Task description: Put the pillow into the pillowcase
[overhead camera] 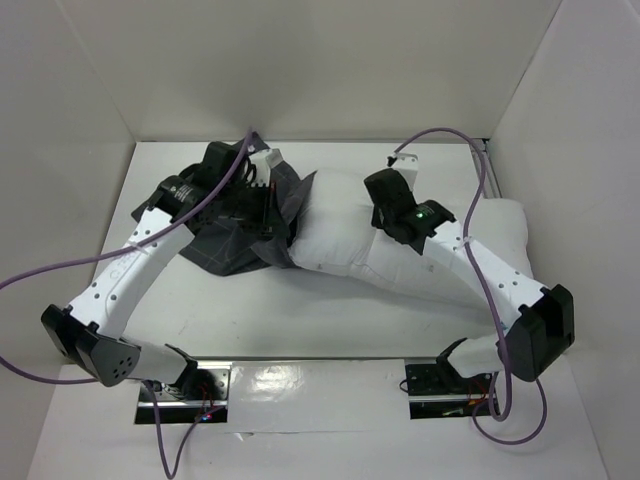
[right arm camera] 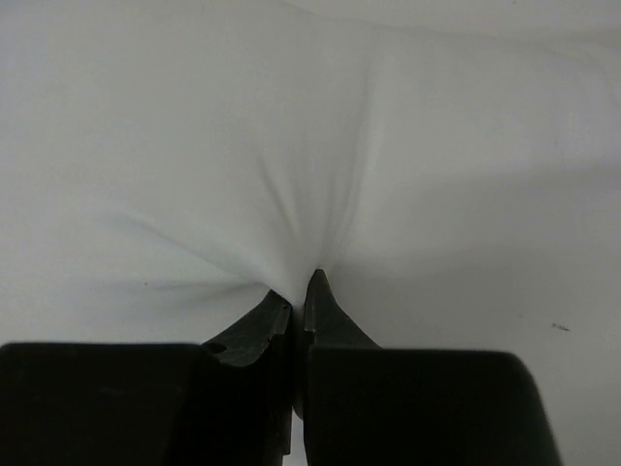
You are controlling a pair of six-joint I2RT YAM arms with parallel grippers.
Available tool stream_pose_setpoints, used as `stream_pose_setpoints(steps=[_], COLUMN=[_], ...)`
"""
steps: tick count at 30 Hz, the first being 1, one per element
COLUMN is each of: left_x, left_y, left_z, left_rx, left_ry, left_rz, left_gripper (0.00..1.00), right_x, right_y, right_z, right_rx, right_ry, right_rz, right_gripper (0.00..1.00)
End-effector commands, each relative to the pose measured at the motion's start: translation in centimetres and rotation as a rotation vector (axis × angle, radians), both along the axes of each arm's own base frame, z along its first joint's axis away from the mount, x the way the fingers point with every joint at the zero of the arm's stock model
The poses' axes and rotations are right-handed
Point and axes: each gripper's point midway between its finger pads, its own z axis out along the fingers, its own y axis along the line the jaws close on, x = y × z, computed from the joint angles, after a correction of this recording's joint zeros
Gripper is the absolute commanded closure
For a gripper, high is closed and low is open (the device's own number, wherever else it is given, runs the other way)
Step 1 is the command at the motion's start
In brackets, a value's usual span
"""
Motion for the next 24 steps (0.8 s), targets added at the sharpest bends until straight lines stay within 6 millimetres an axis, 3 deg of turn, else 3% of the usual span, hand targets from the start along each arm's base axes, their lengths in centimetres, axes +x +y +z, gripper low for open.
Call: stream_pose_setpoints(steps=[1,2,3,6,7,10,12,13,15,17,18,24], left_x=[-1.5,-1.7,-1.7,-1.7,-1.7,-1.3,0.0,0.8,2.9,4.9,6.7,12.4], left_y=[-0.2,-0.1,-0.1,0.4,0.4,0.5,0.8,0.8,1.4,1.9,2.3,2.0], left_z=[0.4,0.3,0.3,0.5,0.5,-0.3,-0.9,-0.7,-2.5,-3.0,-4.7,-7.4], left_rx=[-0.028,-0.027,-0.027,-0.017,-0.012,0.024,0.067,0.075,0.161,0.199,0.266,0.365], left_ry=[0.001,0.016,0.016,-0.005,-0.013,0.003,-0.005,-0.012,0.003,-0.002,0.015,0.027], left_rz=[-0.040,-0.033,-0.033,-0.016,-0.023,-0.026,0.012,0.037,0.109,0.164,0.216,0.368], left_gripper=[1.00,1.00,1.00,1.00,1.00,0.51,0.32,0.30,0.28,0.25,0.25,0.24], right_x=[0.5,-0.3,-1.3,-4.2,-5.5,-7.0,-7.2,-7.2,-7.3,-7.2,-7.3,-7.5], right_y=[1.6,1.8,1.9,2.8,3.2,3.4,3.4,3.7,3.9,4.0,4.3,4.5], right_z=[2.0,0.9,-1.5,-4.5,-6.4,-8.0,-8.4,-8.4,-8.4,-8.0,-7.7,-7.7], right_rx=[0.053,0.024,-0.005,-0.049,-0.058,-0.045,-0.037,-0.018,-0.004,0.009,0.017,0.016], right_ry=[-0.113,-0.091,-0.045,0.025,0.064,0.089,0.100,0.100,0.097,0.084,0.077,0.077], right_rz=[-0.043,-0.031,-0.030,0.016,0.040,0.055,0.052,0.053,0.059,0.059,0.069,0.078], right_gripper=[1.00,1.00,1.00,1.00,1.00,1.00,1.00,1.00,1.00,1.00,1.00,1.00])
